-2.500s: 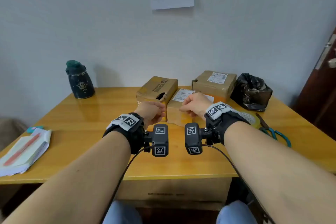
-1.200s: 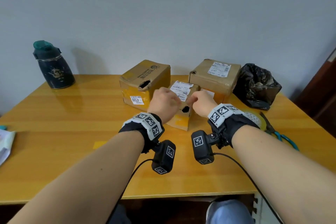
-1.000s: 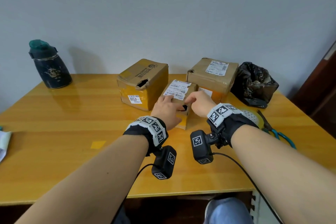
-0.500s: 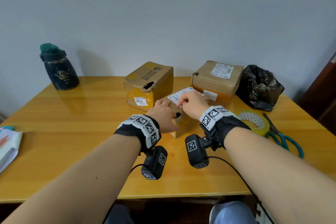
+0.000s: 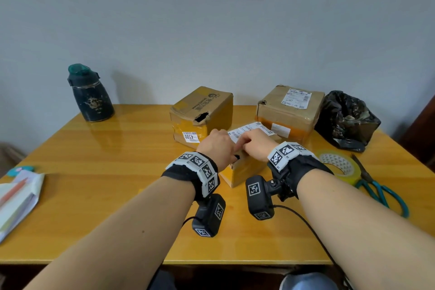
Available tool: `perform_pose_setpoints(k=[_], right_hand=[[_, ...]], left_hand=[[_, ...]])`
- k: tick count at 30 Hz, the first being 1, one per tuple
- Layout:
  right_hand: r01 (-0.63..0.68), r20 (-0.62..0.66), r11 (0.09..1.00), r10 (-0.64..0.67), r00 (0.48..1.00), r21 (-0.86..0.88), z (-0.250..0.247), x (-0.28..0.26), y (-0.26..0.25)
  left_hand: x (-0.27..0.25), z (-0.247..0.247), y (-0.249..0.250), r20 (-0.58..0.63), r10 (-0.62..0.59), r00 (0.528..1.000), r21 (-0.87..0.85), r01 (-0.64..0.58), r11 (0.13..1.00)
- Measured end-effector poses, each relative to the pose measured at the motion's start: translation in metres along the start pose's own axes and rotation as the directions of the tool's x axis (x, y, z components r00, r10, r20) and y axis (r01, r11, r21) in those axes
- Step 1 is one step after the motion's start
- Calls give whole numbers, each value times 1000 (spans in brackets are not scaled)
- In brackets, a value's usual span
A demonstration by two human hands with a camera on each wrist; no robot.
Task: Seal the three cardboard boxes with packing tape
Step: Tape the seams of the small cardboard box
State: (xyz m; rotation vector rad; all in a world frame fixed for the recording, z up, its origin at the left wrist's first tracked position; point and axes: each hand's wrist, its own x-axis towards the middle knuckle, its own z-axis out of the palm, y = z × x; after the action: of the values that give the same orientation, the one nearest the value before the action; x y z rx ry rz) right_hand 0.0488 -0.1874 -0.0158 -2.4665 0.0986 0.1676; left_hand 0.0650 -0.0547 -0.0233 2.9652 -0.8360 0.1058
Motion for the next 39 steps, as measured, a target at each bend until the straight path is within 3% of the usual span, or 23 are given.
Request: perform_pose_setpoints(k=[2, 3, 5, 7, 9, 15, 18, 21, 28, 39], right_hand=[[-4, 4, 1000, 4, 1000, 26, -1, 0, 1], [-3, 9, 999, 3, 1000, 34, -3, -1, 1], [3, 38, 1000, -4, 999, 28, -4, -3, -1], [-7, 54, 1000, 5, 999, 22, -4, -5, -3], [-2, 53, 1000, 1, 999, 16, -3, -5, -4], [10, 124, 978, 16, 992, -209, 0, -10, -16], [45, 111, 935, -6, 994, -353, 2, -11, -19], [6, 114, 894, 50, 992, -448, 7, -9, -24], [-54, 169, 945, 113, 979, -322, 7, -9, -24], [-58, 139, 987, 79, 987, -153, 1, -16, -19]], left_hand=[[-2, 0, -1, -102, -55, 993, -57, 50, 997], [-4, -3, 0, -95, -123, 988, -93, 114, 989], [-6, -8, -2, 94, -284, 954, -155, 295, 943], [-6, -5, -8, 375, -351, 858, -383, 488, 784], [-10, -6, -11, 576, -292, 764, -574, 632, 521], [-12, -3, -13, 642, -262, 721, -657, 693, 296], [-12, 4, -15, 607, -296, 738, -686, 674, 272], [-14, 12, -18, 595, -287, 751, -733, 653, 189], [-26, 23, -25, 614, -187, 767, -786, 616, -53], [-31, 13, -30, 602, -95, 793, -799, 595, -91]])
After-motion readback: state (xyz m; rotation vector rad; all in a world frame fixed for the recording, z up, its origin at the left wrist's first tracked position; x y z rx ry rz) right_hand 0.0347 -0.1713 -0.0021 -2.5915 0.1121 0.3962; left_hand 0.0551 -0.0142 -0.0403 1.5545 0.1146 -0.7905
